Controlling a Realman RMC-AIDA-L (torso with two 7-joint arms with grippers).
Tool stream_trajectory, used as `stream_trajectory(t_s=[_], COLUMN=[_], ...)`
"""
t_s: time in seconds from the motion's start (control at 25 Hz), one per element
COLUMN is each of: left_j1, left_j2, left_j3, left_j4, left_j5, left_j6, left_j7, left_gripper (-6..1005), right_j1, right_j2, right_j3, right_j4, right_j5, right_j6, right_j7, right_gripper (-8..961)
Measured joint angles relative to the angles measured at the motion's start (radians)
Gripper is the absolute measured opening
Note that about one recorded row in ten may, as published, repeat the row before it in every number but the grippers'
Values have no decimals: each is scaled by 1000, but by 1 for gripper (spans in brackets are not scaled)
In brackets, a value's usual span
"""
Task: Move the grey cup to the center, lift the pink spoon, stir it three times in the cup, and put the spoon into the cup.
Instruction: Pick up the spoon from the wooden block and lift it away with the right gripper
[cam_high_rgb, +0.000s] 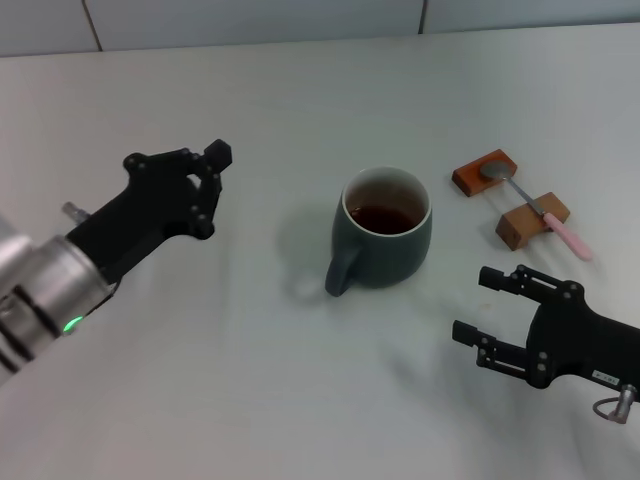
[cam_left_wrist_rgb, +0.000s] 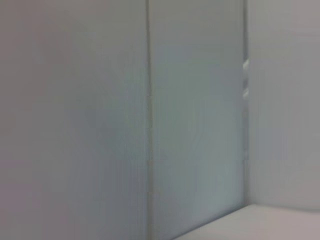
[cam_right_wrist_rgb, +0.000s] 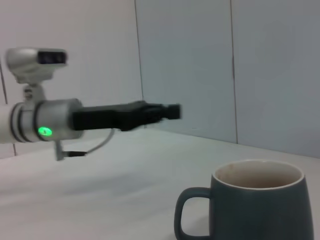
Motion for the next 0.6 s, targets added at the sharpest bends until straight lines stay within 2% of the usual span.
stream_trajectory(t_s=[0.08, 0.12, 0.16, 0.32, 0.48, 0.52, 0.6], left_j1=[18, 42, 42, 100, 124, 139, 147], left_j2=[2, 3, 3, 5, 8, 5, 2], left_j3=[2, 3, 3, 49, 100, 138, 156], left_j4=[47, 104, 104, 213, 225, 229, 228], left_j5=[48, 87, 87, 114, 114, 114, 114], left_j6=[83, 171, 171, 331, 376, 382, 380], left_j7=[-56, -113, -113, -218, -241, -243, -243], left_gripper=[37, 37, 38, 39, 40, 41, 42], right_j1=[-1, -2, -2, -5, -7, -7, -7], right_j2=[-1, -2, -2, -2, -3, -4, -4], right_j3=[1, 1, 1, 19, 29, 34, 37], right_j4=[-1, -3, -3, -6, -8, -8, -8], right_j5=[1, 1, 1, 4, 5, 5, 5], right_j6=[-1, -1, -1, -2, -4, -4, -4], right_j7=[0, 0, 0, 0, 0, 0, 0], right_gripper=[734, 734, 734, 734, 734, 734, 734])
